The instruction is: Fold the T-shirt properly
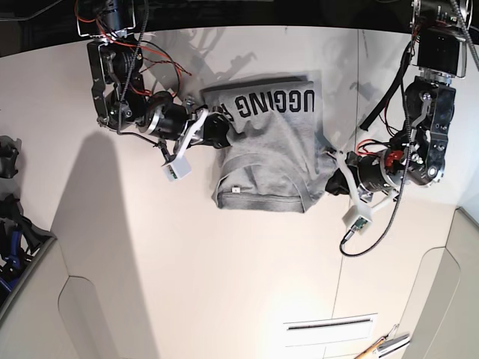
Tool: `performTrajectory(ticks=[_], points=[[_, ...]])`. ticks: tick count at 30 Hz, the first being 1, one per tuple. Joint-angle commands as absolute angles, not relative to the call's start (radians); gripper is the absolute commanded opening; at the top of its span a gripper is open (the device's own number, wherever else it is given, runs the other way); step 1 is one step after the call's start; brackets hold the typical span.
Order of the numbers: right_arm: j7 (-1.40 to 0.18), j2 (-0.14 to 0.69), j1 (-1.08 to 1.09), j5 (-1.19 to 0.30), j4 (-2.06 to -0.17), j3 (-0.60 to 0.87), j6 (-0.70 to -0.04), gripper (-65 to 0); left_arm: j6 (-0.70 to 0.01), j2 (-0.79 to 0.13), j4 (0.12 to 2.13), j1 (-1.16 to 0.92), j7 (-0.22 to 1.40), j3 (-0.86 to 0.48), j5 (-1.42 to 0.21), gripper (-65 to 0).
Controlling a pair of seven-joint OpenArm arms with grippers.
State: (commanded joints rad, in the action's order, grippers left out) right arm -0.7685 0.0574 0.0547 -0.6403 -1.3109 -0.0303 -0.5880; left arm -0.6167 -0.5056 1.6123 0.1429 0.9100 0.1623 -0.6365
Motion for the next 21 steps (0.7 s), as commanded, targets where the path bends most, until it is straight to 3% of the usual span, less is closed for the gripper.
performTrajectory(ticks=[7, 13, 21], points=[[-0.824, 0.059, 0.055, -0.695, -1.322, -0.023, -0.588, -65.0, -0.613, -0.552, 1.646, 0.103, 0.918, 0.142, -0.640, -65.0], [-0.936, 0.068, 0.053, -0.696, -1.457, 0.107, -0.589, -65.0, -0.652, -0.554, 1.679, -0.027, 0.962, -0.072, -0.737, -65.0], [-0.963, 0.231, -0.051, -0.841, -1.656, 0.215, -0.601, -65.0, -0.679, -0.542, 1.887, -0.326, 0.975, -0.344, -0.802, -65.0]])
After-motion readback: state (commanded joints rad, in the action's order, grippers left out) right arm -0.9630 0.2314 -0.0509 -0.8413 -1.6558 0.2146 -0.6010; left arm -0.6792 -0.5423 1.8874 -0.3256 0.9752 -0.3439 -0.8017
